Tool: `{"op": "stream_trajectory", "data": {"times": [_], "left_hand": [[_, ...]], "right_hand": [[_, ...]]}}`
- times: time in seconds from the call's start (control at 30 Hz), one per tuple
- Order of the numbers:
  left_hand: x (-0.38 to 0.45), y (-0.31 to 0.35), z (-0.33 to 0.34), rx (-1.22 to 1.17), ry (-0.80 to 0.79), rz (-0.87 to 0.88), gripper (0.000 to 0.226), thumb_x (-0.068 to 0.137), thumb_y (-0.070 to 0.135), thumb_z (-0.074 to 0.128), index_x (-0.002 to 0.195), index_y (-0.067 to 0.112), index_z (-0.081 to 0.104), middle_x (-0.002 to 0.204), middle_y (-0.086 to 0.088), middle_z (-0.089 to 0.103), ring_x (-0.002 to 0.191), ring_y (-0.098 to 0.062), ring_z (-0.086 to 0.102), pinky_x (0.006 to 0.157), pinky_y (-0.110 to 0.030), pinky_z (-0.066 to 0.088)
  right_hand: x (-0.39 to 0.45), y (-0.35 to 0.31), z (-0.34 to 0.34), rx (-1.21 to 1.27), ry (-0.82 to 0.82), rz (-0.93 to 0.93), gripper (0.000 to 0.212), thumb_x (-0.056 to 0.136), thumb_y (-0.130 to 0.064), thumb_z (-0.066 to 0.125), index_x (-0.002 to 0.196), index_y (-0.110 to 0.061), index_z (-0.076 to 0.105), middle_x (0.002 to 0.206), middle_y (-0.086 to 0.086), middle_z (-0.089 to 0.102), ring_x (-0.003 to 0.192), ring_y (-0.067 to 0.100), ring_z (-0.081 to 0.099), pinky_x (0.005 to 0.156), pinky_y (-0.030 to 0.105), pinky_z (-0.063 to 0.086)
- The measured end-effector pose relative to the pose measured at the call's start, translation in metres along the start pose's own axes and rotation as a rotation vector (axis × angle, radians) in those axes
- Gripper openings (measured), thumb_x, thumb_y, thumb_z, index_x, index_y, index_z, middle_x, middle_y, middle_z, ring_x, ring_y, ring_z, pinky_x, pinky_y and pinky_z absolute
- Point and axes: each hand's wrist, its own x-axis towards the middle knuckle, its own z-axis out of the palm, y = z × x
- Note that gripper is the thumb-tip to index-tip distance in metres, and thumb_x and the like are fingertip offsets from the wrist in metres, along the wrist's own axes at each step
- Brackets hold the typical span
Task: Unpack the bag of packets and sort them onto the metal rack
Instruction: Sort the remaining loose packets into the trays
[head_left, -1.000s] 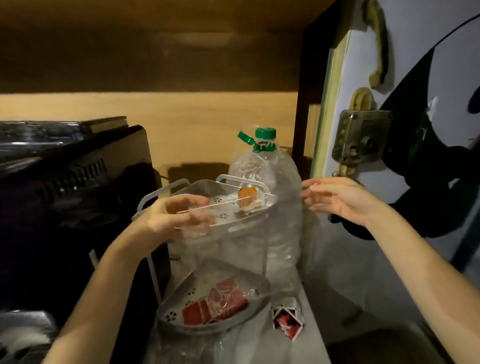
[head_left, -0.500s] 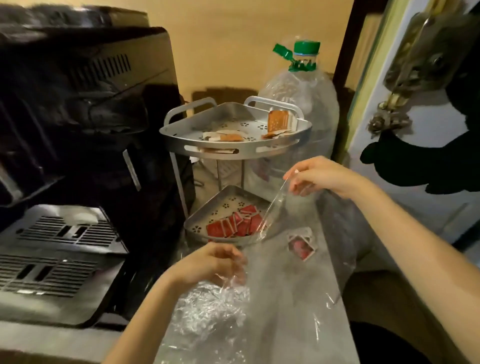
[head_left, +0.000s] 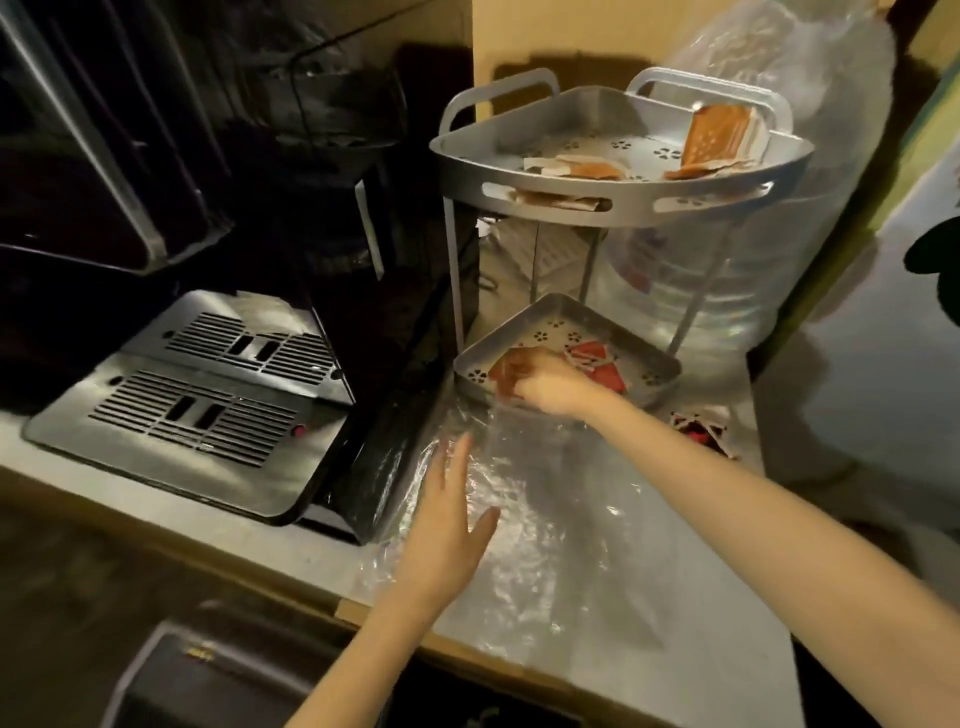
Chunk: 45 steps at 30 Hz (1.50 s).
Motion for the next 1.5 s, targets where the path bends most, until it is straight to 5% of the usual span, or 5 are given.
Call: {"op": "stream_trajectory", "data": {"times": [0.27, 0.43, 0.67, 0.97, 1.5], "left_hand": [[0.009, -0.021, 0.009, 0.617, 0.143, 0.117, 0.070, 0.054, 0.004, 0.077, 0.121, 0.017, 0.059, 0.138, -0.007, 0.051, 0.126, -0.024, 0.049, 0.102, -0.043, 0.034], [0.011, -0.044, 0.020, 0.642, -0.112, 0.050, 0.053, 0.082, 0.038, 0.035, 0.119, 0.010, 0.061, 0.129, -0.010, 0.059, 0.119, -0.025, 0.056, 0.093, -0.047, 0.050], [0.016, -0.038, 0.017, 0.737, -0.319, -0.004, 0.059, 0.096, 0.036, 0.025, 0.147, 0.012, 0.006, 0.157, -0.009, 0.001, 0.145, -0.024, -0.004, 0.116, -0.044, -0.002], [0.060, 0.048, -0.006, 0.740, -0.293, -0.024, 0.037, 0.093, 0.030, 0.038, 0.117, 0.007, 0.055, 0.127, -0.013, 0.053, 0.117, -0.029, 0.049, 0.092, -0.038, 0.042], [0.113, 0.155, 0.092, 0.220, -0.261, 0.593, 0.047, 0.089, 0.013, 0.049, 0.134, 0.007, 0.038, 0.135, -0.015, 0.044, 0.120, -0.033, 0.047, 0.097, -0.037, 0.038]], "right_hand": [[0.035, -0.003, 0.055, 0.028, -0.023, -0.028, 0.029, 0.090, -0.002, 0.048, 0.118, 0.000, 0.055, 0.115, 0.019, 0.061, 0.105, 0.028, 0.059, 0.089, 0.032, 0.047], [0.031, -0.004, 0.066, -0.169, -0.126, -0.108, 0.049, 0.085, 0.004, 0.047, 0.132, -0.010, 0.043, 0.134, 0.015, 0.045, 0.122, 0.030, 0.045, 0.098, 0.033, 0.036], [0.013, 0.007, 0.048, -0.285, 0.002, -0.201, 0.052, 0.079, 0.008, 0.047, 0.125, -0.016, 0.054, 0.135, 0.010, 0.046, 0.124, 0.027, 0.044, 0.102, 0.032, 0.038], [-0.027, 0.032, -0.001, -0.113, 0.225, -0.148, 0.027, 0.091, -0.009, 0.049, 0.116, -0.006, 0.061, 0.118, 0.013, 0.063, 0.109, 0.028, 0.056, 0.088, 0.030, 0.042], [-0.117, 0.155, -0.074, 0.340, 0.612, 0.325, 0.046, 0.085, -0.008, 0.061, 0.129, -0.014, 0.048, 0.110, 0.003, 0.058, 0.100, 0.015, 0.056, 0.084, 0.019, 0.042]]}}
